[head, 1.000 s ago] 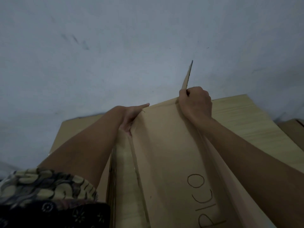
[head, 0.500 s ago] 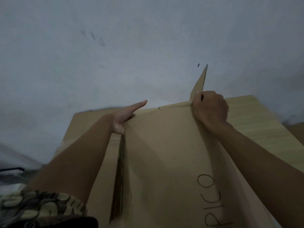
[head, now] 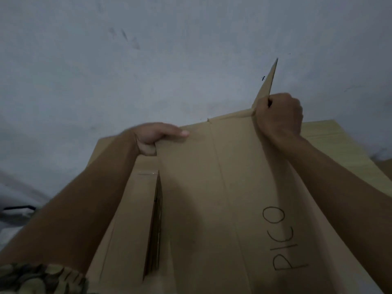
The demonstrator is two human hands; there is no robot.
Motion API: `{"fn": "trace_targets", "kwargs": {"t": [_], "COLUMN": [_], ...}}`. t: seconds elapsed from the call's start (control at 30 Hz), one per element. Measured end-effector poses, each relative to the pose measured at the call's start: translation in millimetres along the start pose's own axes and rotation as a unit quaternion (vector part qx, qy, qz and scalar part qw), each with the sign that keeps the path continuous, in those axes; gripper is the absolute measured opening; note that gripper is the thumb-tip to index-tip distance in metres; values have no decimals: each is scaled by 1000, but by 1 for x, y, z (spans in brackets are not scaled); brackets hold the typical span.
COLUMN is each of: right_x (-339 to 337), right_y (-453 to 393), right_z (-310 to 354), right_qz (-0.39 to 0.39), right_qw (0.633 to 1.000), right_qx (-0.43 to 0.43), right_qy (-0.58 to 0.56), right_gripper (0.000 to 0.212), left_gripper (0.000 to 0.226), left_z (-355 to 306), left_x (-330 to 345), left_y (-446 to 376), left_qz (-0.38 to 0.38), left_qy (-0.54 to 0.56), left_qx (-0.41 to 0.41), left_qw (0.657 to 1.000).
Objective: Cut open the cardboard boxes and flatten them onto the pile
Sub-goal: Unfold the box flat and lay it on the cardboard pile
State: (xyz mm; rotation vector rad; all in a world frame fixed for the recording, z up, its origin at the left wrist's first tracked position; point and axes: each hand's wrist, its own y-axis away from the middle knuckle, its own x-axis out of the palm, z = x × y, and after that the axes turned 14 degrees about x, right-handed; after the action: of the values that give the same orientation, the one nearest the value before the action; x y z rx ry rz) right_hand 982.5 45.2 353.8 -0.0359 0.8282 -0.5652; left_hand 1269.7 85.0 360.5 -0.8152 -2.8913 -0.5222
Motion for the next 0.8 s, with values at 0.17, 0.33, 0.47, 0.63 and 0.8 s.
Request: {"fn": "trace_targets", "kwargs": {"t": [0.17,0.33,0.47,0.63,0.8], "right_x": [-23,-37,-38,-22,-18], "right_y": [-19,-18,-7,26,34], "right_z": [27,46,41,8,4], "right_qz": [-56,-98,-58,14,20], "right_qw": [997,985,973,968,960], "right_qx": [6,26,86,137,174], "right_qy": [-50,-136,-204,-209,-219], "right_gripper": [41,39,21,26,23], "left_gripper": [18,20,20,82,78], "left_z": [-73,-109,-108,-58,8], "left_x": [6,19,26,16,28], "left_y": [-4,0,2,-10,-27], "left_qz": [-34,-45,-63,-71,-197], "left_qy": [-157,-229,-224,-113,-32], "left_qx": [21,48,27,-97,-109], "left_qw": [987,971,972,986,974]}}
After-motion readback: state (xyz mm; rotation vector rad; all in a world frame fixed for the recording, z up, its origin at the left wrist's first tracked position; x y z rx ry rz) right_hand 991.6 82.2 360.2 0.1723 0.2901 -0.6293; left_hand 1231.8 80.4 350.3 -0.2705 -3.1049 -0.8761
